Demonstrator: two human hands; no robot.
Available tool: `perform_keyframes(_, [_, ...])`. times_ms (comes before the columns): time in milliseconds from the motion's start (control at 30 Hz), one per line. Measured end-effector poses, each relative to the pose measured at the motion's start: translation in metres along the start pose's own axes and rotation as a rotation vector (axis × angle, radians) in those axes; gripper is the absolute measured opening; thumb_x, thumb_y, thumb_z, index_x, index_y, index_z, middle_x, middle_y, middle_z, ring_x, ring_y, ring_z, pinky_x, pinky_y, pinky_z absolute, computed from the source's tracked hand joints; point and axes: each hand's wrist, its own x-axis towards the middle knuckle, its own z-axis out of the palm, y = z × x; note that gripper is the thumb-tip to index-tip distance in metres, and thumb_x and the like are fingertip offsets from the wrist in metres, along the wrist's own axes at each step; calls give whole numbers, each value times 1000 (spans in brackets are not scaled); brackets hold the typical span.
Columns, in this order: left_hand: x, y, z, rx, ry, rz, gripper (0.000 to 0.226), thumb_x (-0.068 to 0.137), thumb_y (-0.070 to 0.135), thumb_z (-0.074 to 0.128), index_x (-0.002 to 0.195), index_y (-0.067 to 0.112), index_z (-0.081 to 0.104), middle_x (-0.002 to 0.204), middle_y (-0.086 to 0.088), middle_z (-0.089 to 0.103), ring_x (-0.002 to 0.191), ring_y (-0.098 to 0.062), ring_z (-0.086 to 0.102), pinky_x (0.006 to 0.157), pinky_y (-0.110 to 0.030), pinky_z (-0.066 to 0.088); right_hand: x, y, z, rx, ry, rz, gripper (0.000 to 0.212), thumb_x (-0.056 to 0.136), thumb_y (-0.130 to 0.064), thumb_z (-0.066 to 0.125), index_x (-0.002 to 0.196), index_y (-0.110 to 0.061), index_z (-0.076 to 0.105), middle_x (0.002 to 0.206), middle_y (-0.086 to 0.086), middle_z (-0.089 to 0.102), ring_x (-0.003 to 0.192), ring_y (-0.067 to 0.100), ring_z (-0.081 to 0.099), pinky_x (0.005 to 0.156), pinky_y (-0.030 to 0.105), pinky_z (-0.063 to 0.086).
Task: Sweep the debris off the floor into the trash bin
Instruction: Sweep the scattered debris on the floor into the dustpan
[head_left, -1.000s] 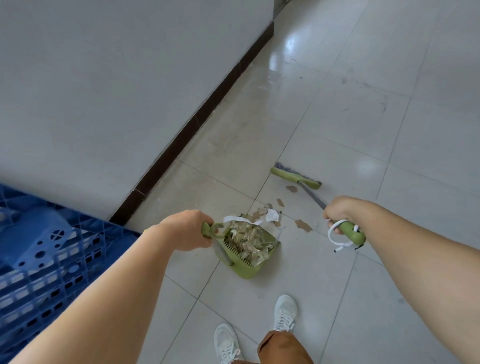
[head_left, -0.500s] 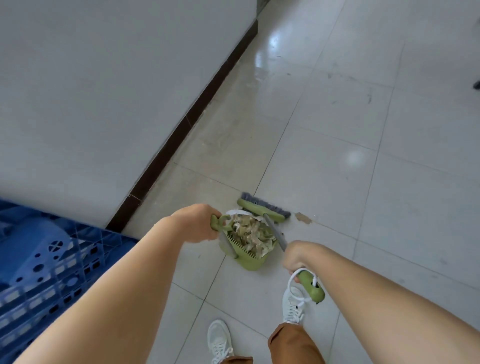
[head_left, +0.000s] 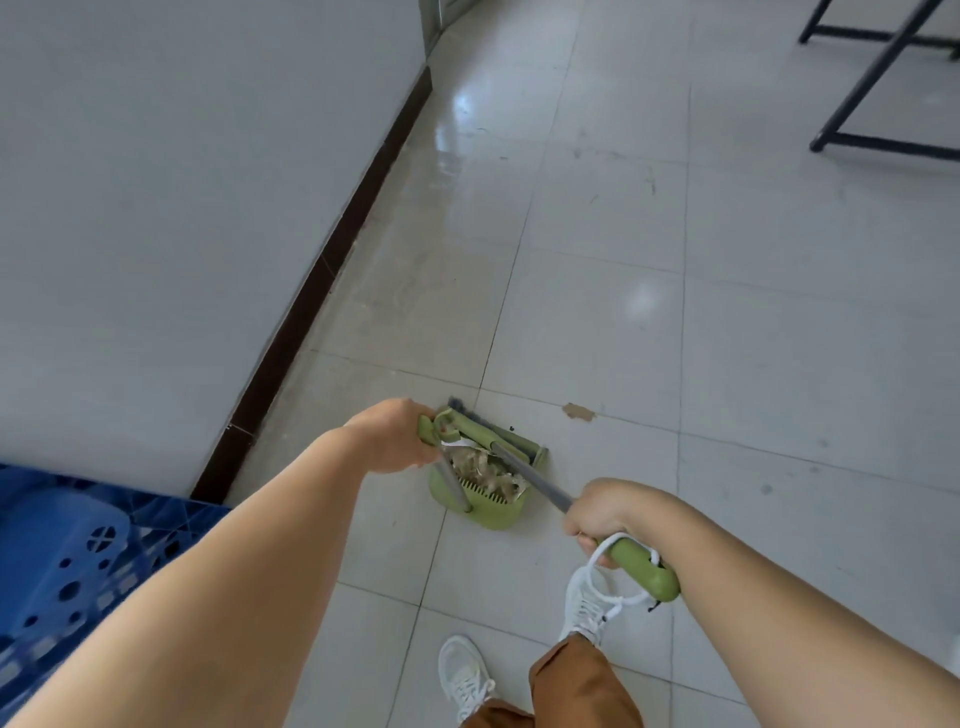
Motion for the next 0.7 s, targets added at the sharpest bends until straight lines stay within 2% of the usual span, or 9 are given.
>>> perform_keyframes(67, [-2,-1,0,7,-9,6,15,82,20,69,97,16,72,90,-4,73,88,-24,67,84,-40,57,-5,5,-5,89,9,-6,21,88,-10,46,68,-7,52,56,8,52,43,18,48,59,28,46])
perform_keyframes(233, [-6,-3,-1,47,-27,13,17,81,17,69,98,21,72,94,-5,72,91,-25,66,85,-39,57,-10,21,-27,184,77,-19,7,87,-9,49,85,-5,55,63,12,52,51,21,47,63,31,46])
perform_keyframes(467, [1,-1,-7,72,-51,-8,23,83,21,71,105,24,70,99,-2,73,93,-23,67,88,-40,56,5,46,-80,293,156,29,14,89,-4,48,75,-6,49,52,10,47,45,18,42,48,22,42])
perform_keyframes(633, [11,-3,-7,86,-64,-25,26,83,26,72,109,27,70,97,1,72,91,-21,67,87,-40,57,31,53,-103,278,217,136,18,87,-5,49,70,-2,53,58,14,51,47,22,46,66,34,44])
perform_keyframes(700, [16,-1,-6,91,-60,-27,24,83,28,72,107,28,70,96,2,71,90,-21,67,86,-39,56,42,50,-104,252,225,155,23,88,-5,47,65,-3,53,57,12,53,49,23,48,68,34,44])
